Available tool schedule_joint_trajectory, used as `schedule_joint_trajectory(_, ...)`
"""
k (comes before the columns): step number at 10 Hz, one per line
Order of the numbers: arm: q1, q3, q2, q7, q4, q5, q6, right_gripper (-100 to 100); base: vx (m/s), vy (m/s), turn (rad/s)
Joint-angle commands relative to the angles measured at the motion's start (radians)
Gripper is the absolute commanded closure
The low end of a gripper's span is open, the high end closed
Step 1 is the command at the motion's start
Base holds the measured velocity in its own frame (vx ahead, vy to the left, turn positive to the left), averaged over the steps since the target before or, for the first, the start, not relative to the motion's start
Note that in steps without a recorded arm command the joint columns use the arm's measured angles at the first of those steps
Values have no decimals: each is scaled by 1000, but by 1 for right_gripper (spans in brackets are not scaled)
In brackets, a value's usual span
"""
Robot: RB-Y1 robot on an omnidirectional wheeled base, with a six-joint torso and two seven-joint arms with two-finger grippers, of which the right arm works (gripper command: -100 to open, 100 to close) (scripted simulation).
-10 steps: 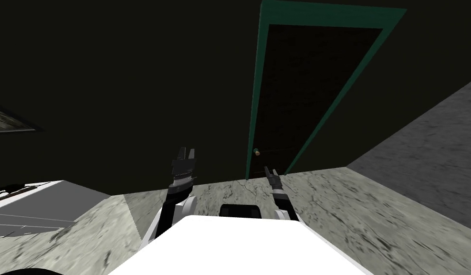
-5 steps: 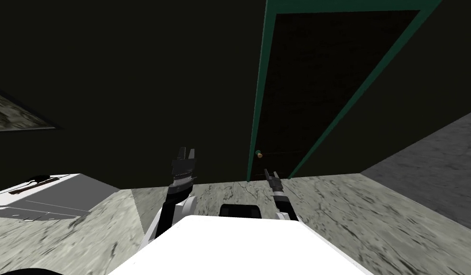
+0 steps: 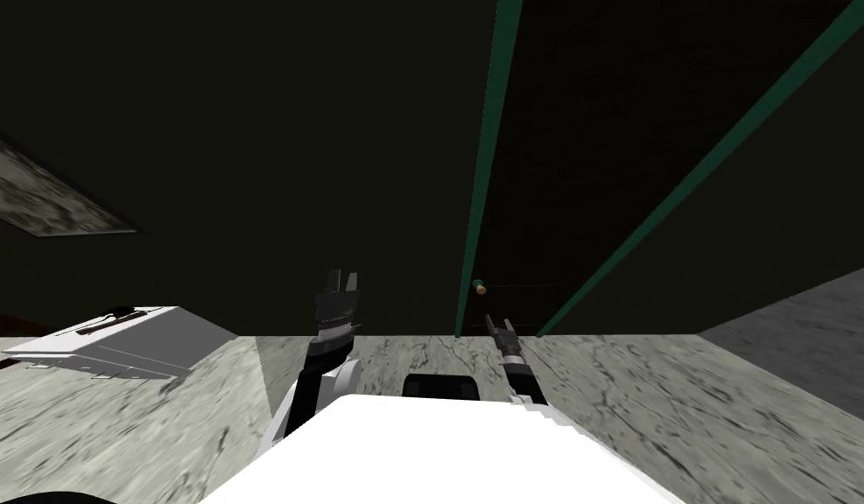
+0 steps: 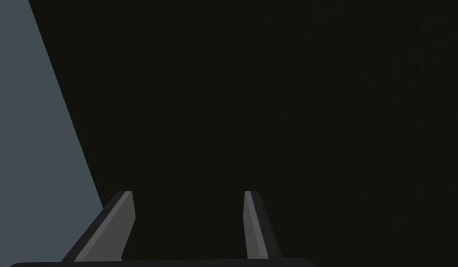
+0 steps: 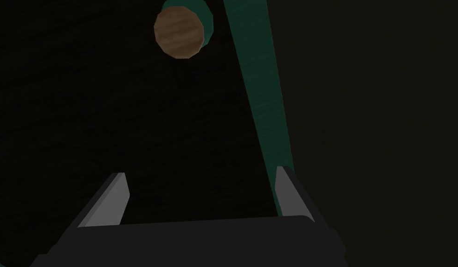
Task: Pull the door open
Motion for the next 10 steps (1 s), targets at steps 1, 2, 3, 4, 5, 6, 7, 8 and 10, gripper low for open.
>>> schedule_joint_trajectory(1, -4, 3, -4, 45, 33, -3, -9, -100, 56, -31, 128)
schedule_joint_trajectory(2, -7, 4, -7, 72, 54, -6, -13, -100, 64, -48, 121)
schedule_joint_trajectory(3, -10, 6, -10, 96, 71, -8, -17, -100, 73, -43, 88)
schedule_joint_trajectory(4, -12, 7, -12, 117, 88, -11, -21, -100, 65, -48, 108)
schedule_joint_trajectory(5, -14, 8, -15, 139, 104, -13, -24, -100, 58, -53, 87)
schedule_joint_trajectory(6, -17, 9, -17, 161, 120, -15, -28, -100, 52, -51, 97)
schedule_joint_trajectory(7, -19, 10, -19, 176, 132, -16, -30, -100, 54, -47, 82)
schedule_joint_trajectory(8, -22, 11, -23, 207, 154, -19, -35, -100, 62, -50, 115)
schedule_joint_trajectory(10, -25, 13, -26, 235, 175, -22, -39, -100, 52, -51, 71)
